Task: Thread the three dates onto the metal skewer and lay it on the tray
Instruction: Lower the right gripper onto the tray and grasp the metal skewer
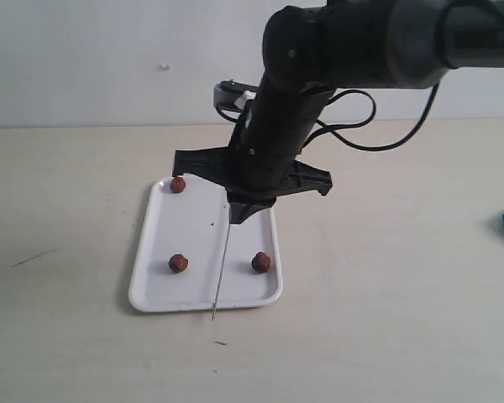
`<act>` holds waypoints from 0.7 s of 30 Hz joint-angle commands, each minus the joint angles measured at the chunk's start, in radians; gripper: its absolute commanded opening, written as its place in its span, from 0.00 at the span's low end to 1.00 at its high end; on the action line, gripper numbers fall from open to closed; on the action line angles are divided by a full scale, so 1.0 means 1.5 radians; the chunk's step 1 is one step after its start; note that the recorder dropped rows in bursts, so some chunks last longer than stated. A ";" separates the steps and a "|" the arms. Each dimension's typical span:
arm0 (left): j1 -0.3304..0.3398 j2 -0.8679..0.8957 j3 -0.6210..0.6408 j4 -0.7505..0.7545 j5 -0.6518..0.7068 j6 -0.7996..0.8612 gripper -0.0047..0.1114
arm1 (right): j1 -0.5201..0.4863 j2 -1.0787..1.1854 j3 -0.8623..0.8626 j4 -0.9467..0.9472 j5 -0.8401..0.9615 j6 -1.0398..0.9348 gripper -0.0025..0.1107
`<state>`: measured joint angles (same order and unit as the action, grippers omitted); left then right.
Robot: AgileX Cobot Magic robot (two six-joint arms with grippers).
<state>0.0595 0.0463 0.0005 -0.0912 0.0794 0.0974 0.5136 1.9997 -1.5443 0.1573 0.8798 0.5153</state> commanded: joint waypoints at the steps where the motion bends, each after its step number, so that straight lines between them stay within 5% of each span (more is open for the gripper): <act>1: 0.001 -0.003 0.000 -0.004 0.000 0.003 0.04 | 0.001 0.068 -0.075 0.007 0.003 -0.017 0.04; 9: 0.001 -0.003 0.000 -0.004 0.000 0.003 0.04 | -0.001 0.156 -0.158 0.009 0.029 -0.014 0.29; 21: 0.001 -0.003 0.000 -0.004 0.000 0.003 0.04 | -0.001 0.195 -0.159 -0.025 0.025 0.061 0.31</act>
<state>0.0595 0.0463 0.0005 -0.0912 0.0794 0.0974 0.5136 2.2884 -1.7766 0.1336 0.9258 0.5985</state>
